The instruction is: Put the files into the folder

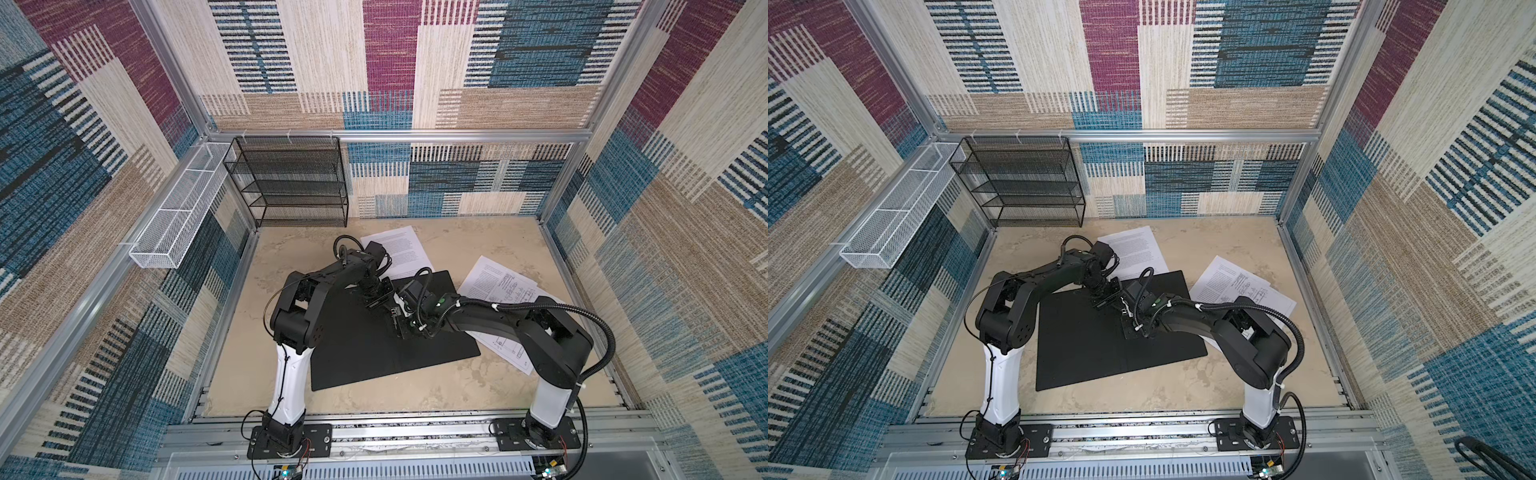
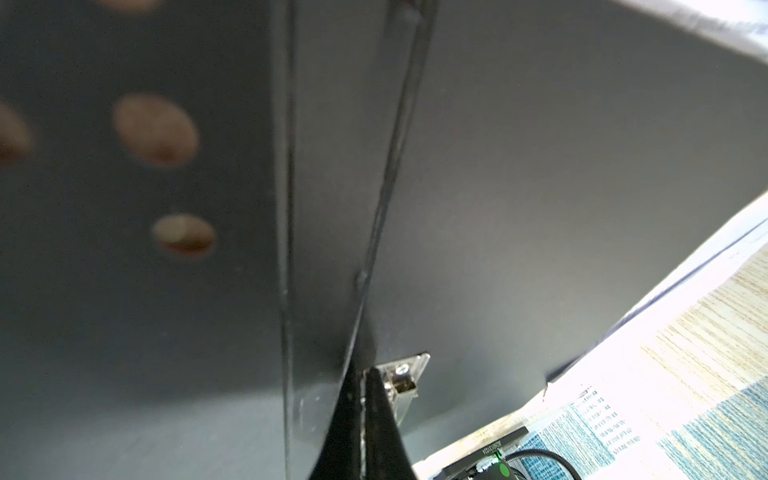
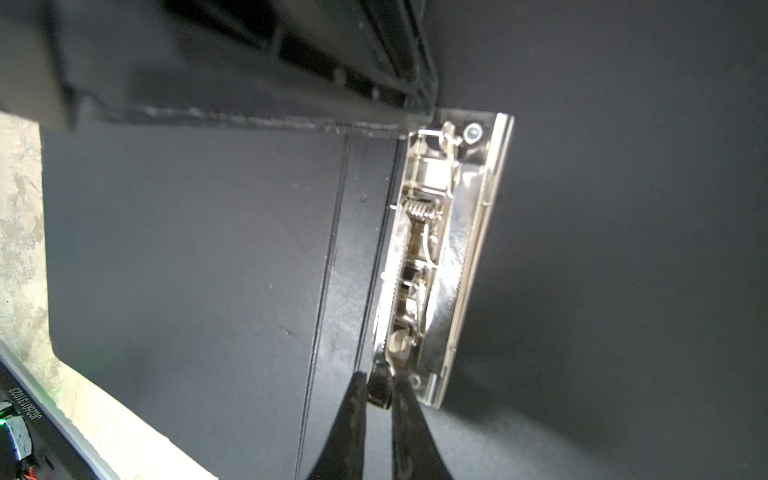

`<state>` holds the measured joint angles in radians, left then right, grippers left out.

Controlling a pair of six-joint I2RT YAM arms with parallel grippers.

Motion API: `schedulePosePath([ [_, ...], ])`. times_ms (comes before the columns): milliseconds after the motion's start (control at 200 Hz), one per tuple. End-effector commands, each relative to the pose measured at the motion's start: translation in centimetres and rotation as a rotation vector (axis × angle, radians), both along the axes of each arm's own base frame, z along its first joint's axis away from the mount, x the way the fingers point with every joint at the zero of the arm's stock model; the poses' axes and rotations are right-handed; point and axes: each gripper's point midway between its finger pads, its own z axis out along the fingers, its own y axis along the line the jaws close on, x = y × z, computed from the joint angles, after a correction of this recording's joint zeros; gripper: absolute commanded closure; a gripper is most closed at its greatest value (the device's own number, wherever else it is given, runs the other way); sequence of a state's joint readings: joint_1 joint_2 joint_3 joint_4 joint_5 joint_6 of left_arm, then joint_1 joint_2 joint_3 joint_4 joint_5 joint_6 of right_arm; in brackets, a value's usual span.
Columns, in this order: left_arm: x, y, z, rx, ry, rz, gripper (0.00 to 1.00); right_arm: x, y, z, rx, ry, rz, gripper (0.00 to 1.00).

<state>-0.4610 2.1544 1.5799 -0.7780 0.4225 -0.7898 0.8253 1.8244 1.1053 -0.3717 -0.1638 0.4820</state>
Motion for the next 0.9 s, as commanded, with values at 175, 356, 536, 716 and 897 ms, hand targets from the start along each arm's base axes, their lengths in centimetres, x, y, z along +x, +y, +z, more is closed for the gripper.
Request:
schedulePosePath([
  [175, -1.7, 2.3, -2.3, 0.135, 0.068, 0.004, 1.0, -1.0, -1.2, -2.0, -0.059, 0.024, 0.009, 0.88],
  [356, -1.9, 3.0, -2.6, 0.167, 0.073, 0.008, 1.0, -1.3, -3.4, -3.5, -0.172, 0.033, -0.019, 0.91],
  [536, -2.1, 3.2, -3.1, 0.181, 0.085, 0.008, 1.0, -0.7, -3.7, -3.7, -0.224, 0.021, -0.035, 0.93],
  [716, -2.4, 3.5, -3.4, 0.193, 0.094, 0.002, 1.0, 1.3, -3.6, -0.5, -0.219, -0.073, -0.101, 0.94],
  [897, -1.9, 3.1, -3.0, 0.174, 0.081, -0.007, 1.0, 2.2, -0.1, 6.1, -0.004, -0.15, -0.078, 0.87],
])
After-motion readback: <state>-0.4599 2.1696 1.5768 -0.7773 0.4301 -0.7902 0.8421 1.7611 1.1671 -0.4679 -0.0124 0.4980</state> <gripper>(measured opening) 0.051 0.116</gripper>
